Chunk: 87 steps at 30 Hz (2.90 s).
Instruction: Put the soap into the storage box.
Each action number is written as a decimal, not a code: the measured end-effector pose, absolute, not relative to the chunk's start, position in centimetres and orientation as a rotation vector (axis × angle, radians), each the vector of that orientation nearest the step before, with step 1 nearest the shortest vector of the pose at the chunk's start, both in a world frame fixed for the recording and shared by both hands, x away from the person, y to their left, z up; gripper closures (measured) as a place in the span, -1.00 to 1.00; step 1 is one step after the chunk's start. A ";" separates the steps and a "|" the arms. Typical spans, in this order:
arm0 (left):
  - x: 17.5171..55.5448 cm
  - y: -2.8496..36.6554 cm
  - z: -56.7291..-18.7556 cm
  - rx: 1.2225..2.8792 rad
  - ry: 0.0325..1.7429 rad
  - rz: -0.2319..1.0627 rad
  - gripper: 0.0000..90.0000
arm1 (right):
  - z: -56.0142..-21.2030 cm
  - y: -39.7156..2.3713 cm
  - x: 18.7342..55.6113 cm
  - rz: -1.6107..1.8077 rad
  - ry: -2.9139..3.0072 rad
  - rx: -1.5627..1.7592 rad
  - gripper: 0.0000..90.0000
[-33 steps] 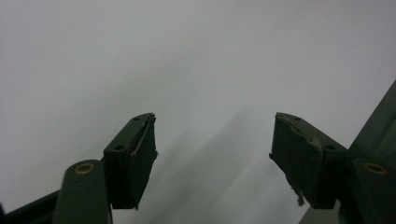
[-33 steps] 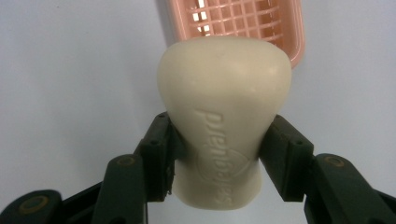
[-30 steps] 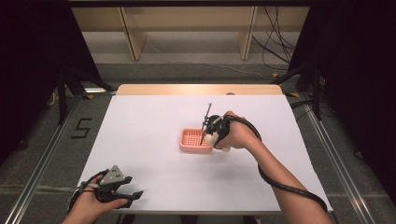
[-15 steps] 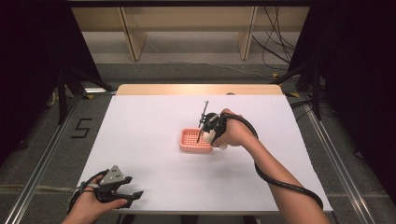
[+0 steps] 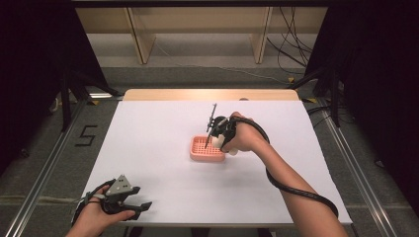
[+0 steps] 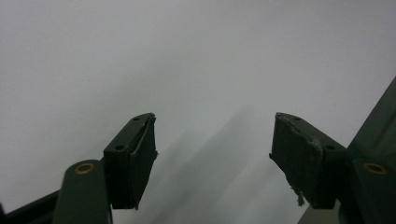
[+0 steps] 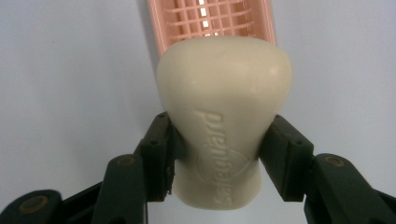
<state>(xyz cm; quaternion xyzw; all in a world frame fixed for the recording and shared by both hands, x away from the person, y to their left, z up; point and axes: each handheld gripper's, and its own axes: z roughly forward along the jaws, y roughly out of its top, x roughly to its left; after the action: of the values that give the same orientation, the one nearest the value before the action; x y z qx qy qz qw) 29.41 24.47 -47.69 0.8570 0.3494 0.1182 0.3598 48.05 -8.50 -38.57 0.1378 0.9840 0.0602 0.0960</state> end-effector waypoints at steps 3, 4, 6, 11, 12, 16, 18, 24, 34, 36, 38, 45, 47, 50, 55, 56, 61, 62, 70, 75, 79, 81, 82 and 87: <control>29.6 24.6 -47.6 2.228 0.877 0.327 -0.32 | -38.5 -8.3 48.2 0.192 2.915 0.395 0.11; 29.5 24.5 -47.7 2.219 0.887 0.314 -0.32 | -38.5 -8.3 48.2 0.192 2.915 0.395 0.11; 29.4 24.5 -47.7 2.209 0.901 0.303 -0.32 | -38.6 -8.1 48.3 0.185 2.914 0.400 0.11; 29.4 24.6 -47.6 2.216 0.891 0.302 -0.32 | -38.7 -7.5 48.3 0.188 2.915 0.396 0.11; 29.4 24.6 -47.6 2.217 0.892 0.298 -0.32 | -38.7 -7.4 48.5 0.188 2.917 0.349 0.11; 29.5 24.6 -47.6 2.223 0.877 0.318 -0.32 | -38.8 -7.1 48.5 0.197 2.920 0.401 0.11; 29.5 24.6 -47.6 2.223 0.875 0.318 -0.32 | -38.8 -7.1 48.6 0.197 2.918 0.379 0.11; 29.5 24.6 -47.6 2.222 0.878 0.320 -0.32 | -38.7 -6.9 48.8 0.174 2.909 0.340 0.11; 29.4 24.5 -47.7 2.202 0.923 0.295 -0.32 | -38.7 -6.5 49.0 0.173 2.912 0.334 0.11; 29.4 24.5 -47.7 2.211 0.923 0.293 -0.32 | -38.6 -6.5 49.2 0.179 2.904 0.295 0.11; 29.4 24.5 -47.7 2.201 0.922 0.294 -0.32 | -38.6 -6.3 49.1 0.170 2.901 0.315 0.11; 29.4 24.5 -47.7 2.203 0.916 0.287 -0.32 | -38.5 -5.7 49.3 0.171 2.910 0.311 0.11; 29.4 24.5 -47.7 2.205 0.914 0.287 -0.32 | -38.5 -5.6 49.5 0.182 2.898 0.263 0.11; 29.4 24.5 -47.7 2.201 0.916 0.288 -0.32 | -38.5 -5.5 49.5 0.170 2.903 0.279 0.11; 29.3 24.5 -47.7 2.184 0.923 0.285 -0.32 | -38.6 -5.3 49.8 0.184 2.900 0.227 0.11; 29.3 24.4 -47.7 2.182 0.924 0.284 -0.32 | -38.6 -5.2 49.5 0.166 2.905 0.279 0.11; 29.3 24.5 -47.7 2.183 0.922 0.284 -0.32 | -38.7 -4.9 49.6 0.163 2.906 0.290 0.11; 29.3 24.4 -47.7 2.180 0.925 0.281 -0.32 | -38.7 -4.9 49.6 0.163 2.906 0.290 0.11; 29.3 24.5 -47.7 2.182 0.922 0.285 -0.32 | -38.8 -4.5 49.7 0.163 2.915 0.282 0.11; 29.3 24.5 -47.7 2.182 0.921 0.287 -0.32 | -38.9 -4.2 49.8 0.161 2.912 0.259 0.11; 29.3 24.5 -47.7 2.181 0.921 0.287 -0.32 | -38.9 -4.0 50.0 0.168 2.902 0.212 0.11; 29.3 24.5 -47.7 2.180 0.922 0.286 -0.32 | -38.9 -3.9 50.0 0.167 2.903 0.235 0.11; 29.3 24.5 -47.7 2.180 0.922 0.286 -0.32 | -38.9 -3.9 50.1 0.170 2.902 0.207 0.11; 29.4 24.6 -47.6 2.198 0.921 0.301 -0.32 | -39.0 -3.7 50.1 0.154 2.905 0.214 0.11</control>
<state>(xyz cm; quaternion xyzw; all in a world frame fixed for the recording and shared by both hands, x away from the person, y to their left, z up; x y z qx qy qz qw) 29.37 24.57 -47.62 0.8531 0.3575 0.1168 0.3615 50.11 -3.74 -39.02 0.0730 0.9896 0.0526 0.1121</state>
